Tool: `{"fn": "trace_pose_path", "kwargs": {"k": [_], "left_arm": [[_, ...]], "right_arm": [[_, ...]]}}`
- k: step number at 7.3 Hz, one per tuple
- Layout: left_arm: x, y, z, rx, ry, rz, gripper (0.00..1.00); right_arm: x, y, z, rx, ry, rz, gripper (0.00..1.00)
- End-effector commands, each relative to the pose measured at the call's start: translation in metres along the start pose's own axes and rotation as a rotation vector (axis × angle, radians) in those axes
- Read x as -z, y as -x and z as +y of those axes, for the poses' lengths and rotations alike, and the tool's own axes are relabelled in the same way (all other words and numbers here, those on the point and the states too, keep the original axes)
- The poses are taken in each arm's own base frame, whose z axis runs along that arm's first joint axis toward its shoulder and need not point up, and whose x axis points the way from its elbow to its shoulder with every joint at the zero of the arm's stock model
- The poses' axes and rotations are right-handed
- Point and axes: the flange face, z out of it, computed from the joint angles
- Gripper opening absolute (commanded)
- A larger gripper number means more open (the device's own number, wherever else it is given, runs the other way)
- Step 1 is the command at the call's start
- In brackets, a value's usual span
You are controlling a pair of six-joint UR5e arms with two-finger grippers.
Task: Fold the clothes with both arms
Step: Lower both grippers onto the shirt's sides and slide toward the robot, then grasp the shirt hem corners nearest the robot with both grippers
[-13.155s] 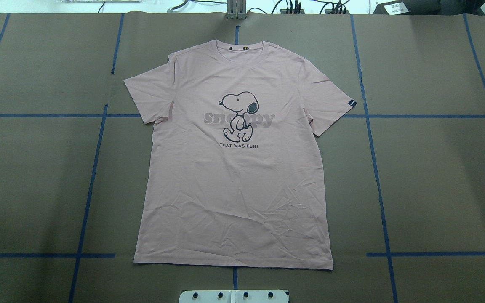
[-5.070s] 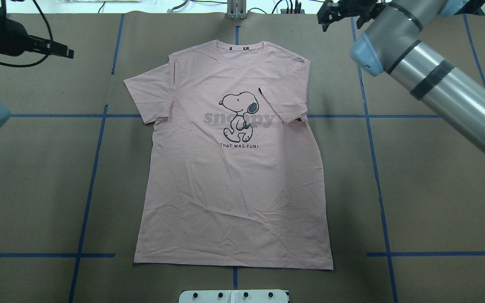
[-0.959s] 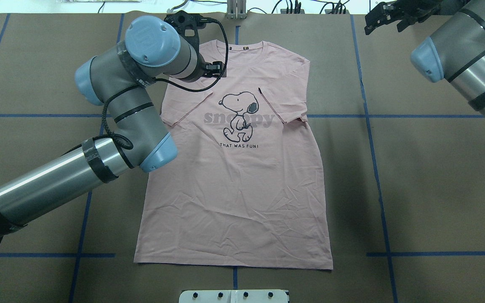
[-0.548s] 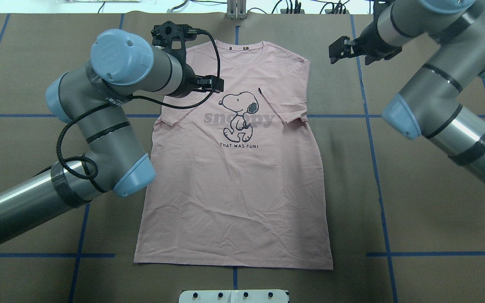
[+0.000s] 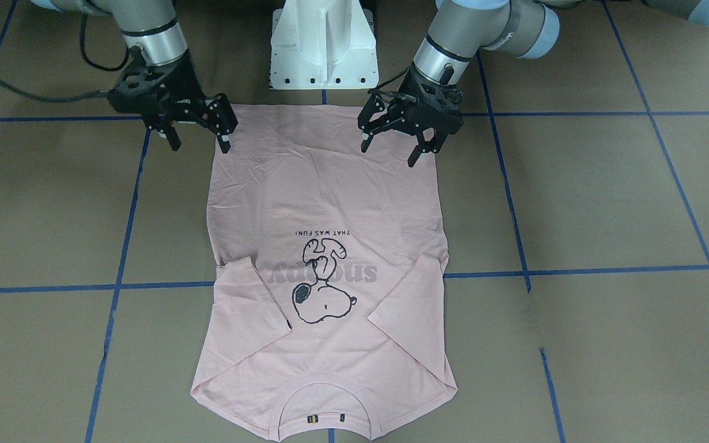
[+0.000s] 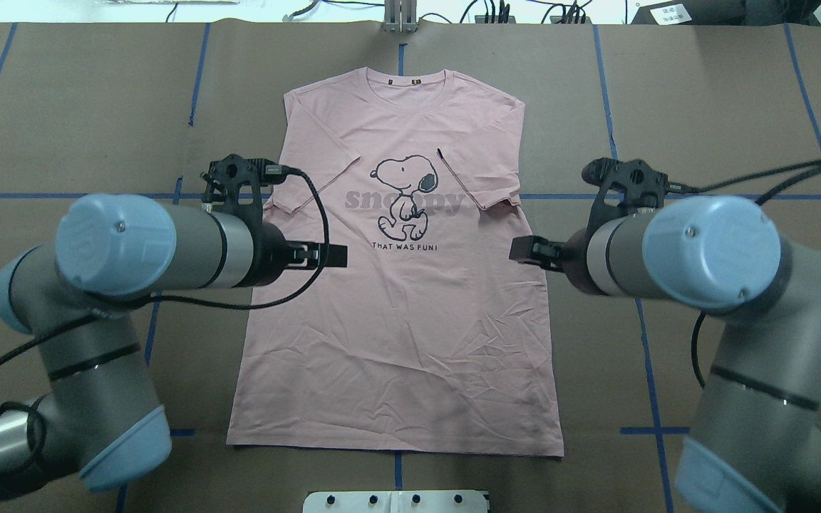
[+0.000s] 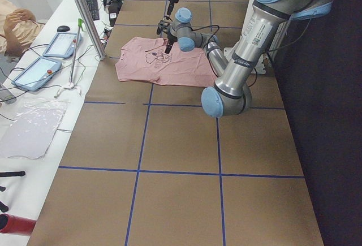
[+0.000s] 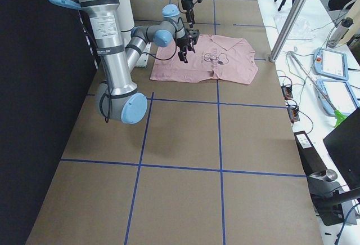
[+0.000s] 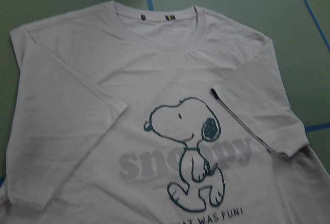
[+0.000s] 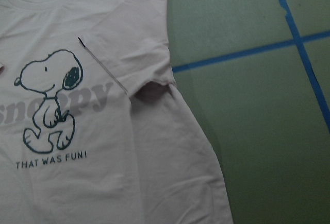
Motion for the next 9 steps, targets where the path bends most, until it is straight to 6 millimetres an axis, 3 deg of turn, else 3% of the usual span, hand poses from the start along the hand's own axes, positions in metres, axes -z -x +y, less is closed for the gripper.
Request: {"fn": "trace_pose_path", "kwargs": {"k": [1, 3, 4, 5, 9], "left_arm": [[0.007, 0.024, 0.081, 0.121, 0.069, -0.035, 1.00], [-0.006, 0.057, 0.150, 0.203, 0.097, -0.130, 0.79], [-0.011, 0.074, 0.181, 0.232, 0.117, -0.178, 0.70], [-0.015, 0.084, 0.198, 0.238, 0.119, -0.207, 0.67], [-0.021, 0.097, 0.210, 0.232, 0.132, -0.248, 0.53]], "right_arm": [[-0.010, -0.009, 0.103, -0.065, -0.011, 0.013, 0.95], [-0.021, -0.037, 0.154, -0.061, -0.032, -0.040, 0.91], [-0.024, -0.045, 0.168, -0.067, -0.037, -0.039, 0.90], [-0.024, -0.046, 0.173, -0.059, -0.037, -0.040, 0.90], [-0.025, -0.047, 0.176, -0.054, -0.041, -0.040, 0.90]]}}
